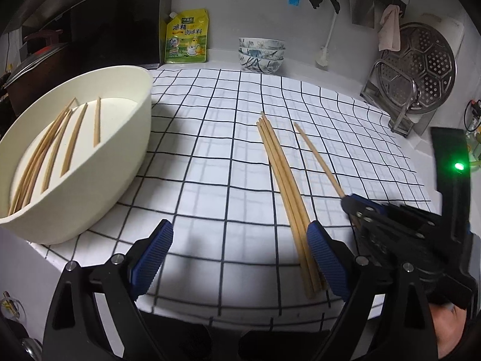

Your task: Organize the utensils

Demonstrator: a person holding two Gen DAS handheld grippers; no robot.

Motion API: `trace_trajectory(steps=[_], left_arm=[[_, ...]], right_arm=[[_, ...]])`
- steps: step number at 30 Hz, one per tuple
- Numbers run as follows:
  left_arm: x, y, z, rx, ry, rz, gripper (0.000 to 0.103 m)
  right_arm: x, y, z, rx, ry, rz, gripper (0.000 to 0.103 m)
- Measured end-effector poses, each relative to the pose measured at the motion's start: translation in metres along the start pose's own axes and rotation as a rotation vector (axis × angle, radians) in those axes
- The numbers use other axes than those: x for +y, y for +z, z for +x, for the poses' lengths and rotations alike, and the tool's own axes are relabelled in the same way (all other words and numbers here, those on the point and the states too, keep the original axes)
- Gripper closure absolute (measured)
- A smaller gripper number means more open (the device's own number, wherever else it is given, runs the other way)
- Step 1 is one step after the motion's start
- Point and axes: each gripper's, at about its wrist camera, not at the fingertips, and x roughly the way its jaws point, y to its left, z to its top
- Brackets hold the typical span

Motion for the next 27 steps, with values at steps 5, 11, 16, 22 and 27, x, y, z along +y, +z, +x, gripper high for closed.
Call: trace_trajectory(steps=[5,11,16,22,27], left_arm=[[-0.007,0.006,0.021,0.017,0.021,-0.010,0.014],[-0.015,0.010,0.037,0.026,0.075,0.006,0.014],[-0.019,0.006,0.047,0.045,0.121,0.027,0.013],[-0.009,0.002,0.047,0.052,0.132,0.017,0.011],[0.004,0.006,0.038,0.023,0.128,-0.027,0.011]], right_arm=[[-0.028,-0.006,-0.007,-0.008,0.004,0.077,0.096],[-0.039,-0.006,-0.008,-0.004,0.024,0.095,0.096],[-0.036,-0.005,-0.007,-0.007,0.044,0.090,0.093],[-0.037,-0.005,-0.008,-0.013,0.046,0.093,0.087],[-0.040,-0.004,-0.009,-0.023,0.038,0.102,0.082]])
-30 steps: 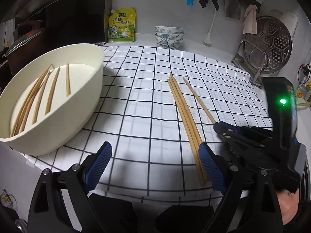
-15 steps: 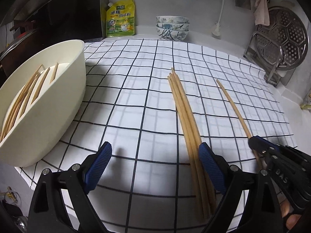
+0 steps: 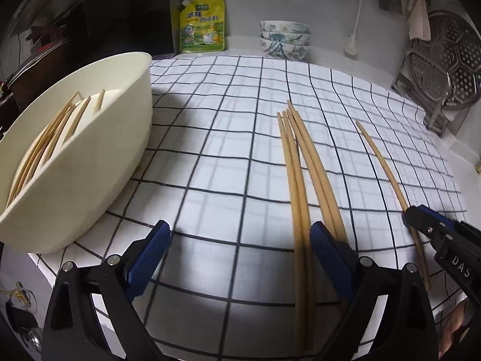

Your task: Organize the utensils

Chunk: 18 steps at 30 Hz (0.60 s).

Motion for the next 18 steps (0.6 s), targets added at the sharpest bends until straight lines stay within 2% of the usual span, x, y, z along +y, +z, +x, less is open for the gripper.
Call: trace_trajectory(steps=[8,16,18], left_arm=[[-0.004,0.003,0.009,0.010,0.001,0.012,0.011],[-0.014,0.005,0.018,0.016,0.048,0.042,0.008],[-0.014,0.008,0.020,0.015,0.042,0.038,0.011]], right_arm=[[-0.001,0.000,0.003,0.004,-0.013,0.004,0.082],[0.001,0.002,0.004,-0.002,-0.035,-0.007,0.082],[0.003,0.003,0.006,-0.004,-0.055,-0.022,0.082]])
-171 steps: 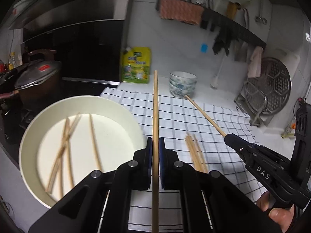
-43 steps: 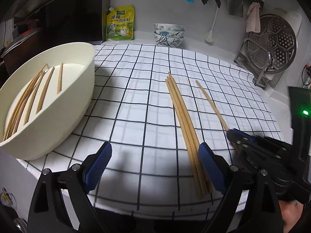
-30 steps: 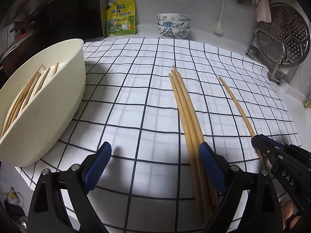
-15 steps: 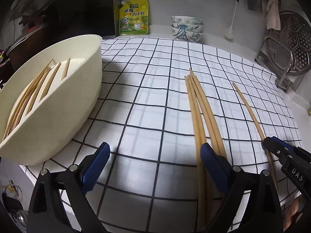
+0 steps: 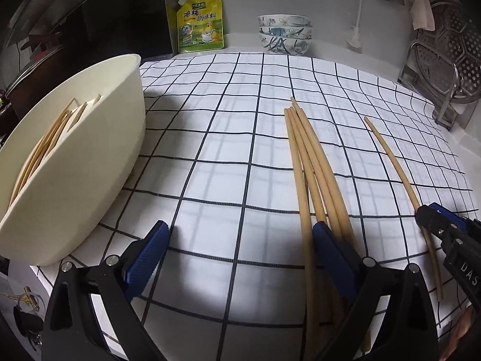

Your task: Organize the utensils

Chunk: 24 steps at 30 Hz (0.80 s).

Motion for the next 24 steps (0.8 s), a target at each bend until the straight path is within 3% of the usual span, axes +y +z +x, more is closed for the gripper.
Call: trace_trajectory(steps=[3,6,8,11,18,24], left_arm=[[-0.003,0.001,-0.001,-0.007,-0.018,0.007,0.023],[-0.009,0.001,-0.006,-0.015,-0.046,0.033,0.046],[-0.012,0.001,-0.008,-0.015,-0.063,0.045,0.073],[-0.013,0.002,-0.010,-0.004,-0.082,0.052,0.096],[-0.004,-0.001,-0.015,0.014,-0.119,0.024,0.096],[0.004,0.003,-0.040,-0.035,-0.137,0.017,0.096]], right_arm=[[0.008,0.001,0.003,-0.003,-0.024,-0.037,0.082],[0.018,0.001,0.005,-0.003,-0.057,-0.087,0.086],[0.023,0.001,0.005,-0.004,-0.050,-0.108,0.096],[0.023,0.001,0.005,-0.006,-0.040,-0.113,0.096],[0.006,0.001,0.000,-0.010,0.052,-0.007,0.097],[0.003,-0.001,-0.011,-0.034,0.102,0.027,0.097]])
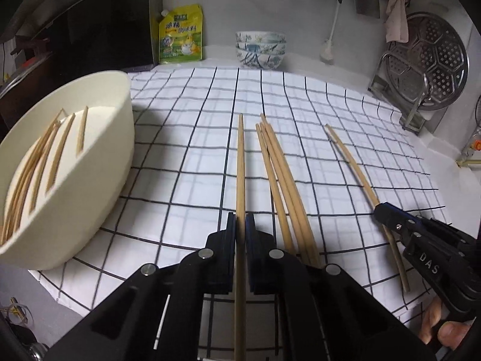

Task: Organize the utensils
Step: 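Carry both held chopsticks up and over the cream basin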

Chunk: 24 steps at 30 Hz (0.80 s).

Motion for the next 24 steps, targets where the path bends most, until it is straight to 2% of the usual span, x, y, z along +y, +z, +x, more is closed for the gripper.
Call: trace_trajectory(steps=[6,10,18,24], left_arm=[[0.010,0.012,-0.037,-0.088,-0.009,0.013,0.096],[0.026,0.021,-0.059,-0.137,-0.007,0.016,0.096],[0.087,0.034,-0.086,-0.215,0.076,-0.012,0.096],[0.155,0.042,-0.090,-0.232,0.142,-0.099,0.096]], right_arm=[[0.014,0.007,-0.022,-0.068,0.041,0.014,0.097],[0.037,0.015,-0.036,-0.118,0.101,0.027,0.097],[0.126,0.042,-0.031,-0.142,0.223,-0.065,0.097],[0.193,0.066,-0.012,-0.121,0.282,-0.148,0.097]])
